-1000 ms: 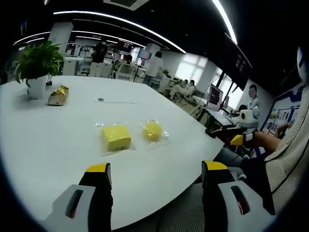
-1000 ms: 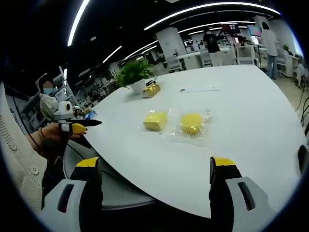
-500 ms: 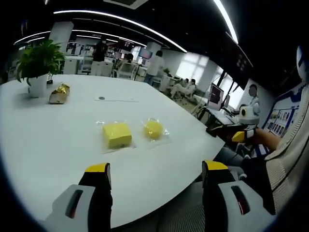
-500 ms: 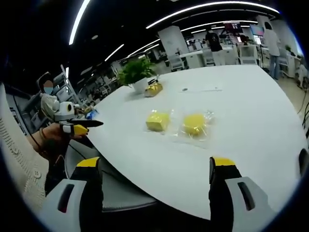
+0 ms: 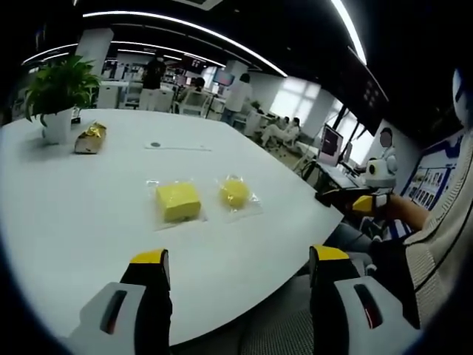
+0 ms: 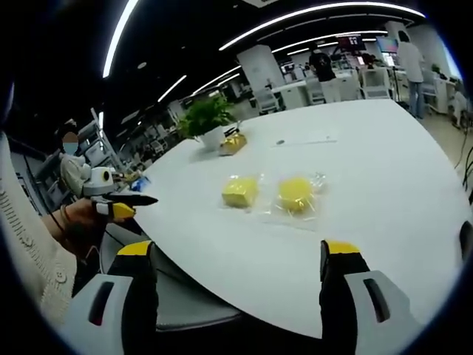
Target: Compare the silicone blocks by pressing each to a similar depth, holding the contact briefly, and releasing to observe deformation and rebound differences across the visible hardness samples.
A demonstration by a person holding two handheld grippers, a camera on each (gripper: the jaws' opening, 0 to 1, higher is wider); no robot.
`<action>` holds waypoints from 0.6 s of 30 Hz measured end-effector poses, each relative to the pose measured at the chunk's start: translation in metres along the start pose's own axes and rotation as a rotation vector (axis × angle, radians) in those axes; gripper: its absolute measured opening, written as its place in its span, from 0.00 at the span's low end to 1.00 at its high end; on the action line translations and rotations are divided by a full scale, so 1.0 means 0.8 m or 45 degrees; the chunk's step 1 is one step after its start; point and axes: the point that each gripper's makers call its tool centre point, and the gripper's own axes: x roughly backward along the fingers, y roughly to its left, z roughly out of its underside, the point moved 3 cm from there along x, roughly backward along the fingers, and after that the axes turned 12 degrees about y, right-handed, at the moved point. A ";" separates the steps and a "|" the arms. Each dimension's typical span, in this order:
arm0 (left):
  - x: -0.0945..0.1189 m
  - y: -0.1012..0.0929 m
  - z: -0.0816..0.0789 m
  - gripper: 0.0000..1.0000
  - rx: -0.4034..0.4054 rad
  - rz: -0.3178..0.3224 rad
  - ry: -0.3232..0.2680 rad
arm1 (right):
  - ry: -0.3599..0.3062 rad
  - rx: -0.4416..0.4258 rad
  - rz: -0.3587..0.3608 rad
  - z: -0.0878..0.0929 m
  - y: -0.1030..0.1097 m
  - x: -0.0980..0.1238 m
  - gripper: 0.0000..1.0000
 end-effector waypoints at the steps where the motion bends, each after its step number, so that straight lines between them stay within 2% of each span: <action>1: -0.001 0.000 0.000 0.76 -0.001 0.003 0.006 | 0.003 0.001 -0.001 0.000 0.001 -0.001 0.85; 11: 0.000 0.005 0.009 0.77 0.012 0.006 0.039 | 0.014 -0.001 -0.003 0.003 0.000 -0.008 0.84; 18: 0.008 0.011 0.006 0.77 0.056 0.012 -0.001 | 0.037 -0.006 -0.001 0.007 -0.001 -0.008 0.84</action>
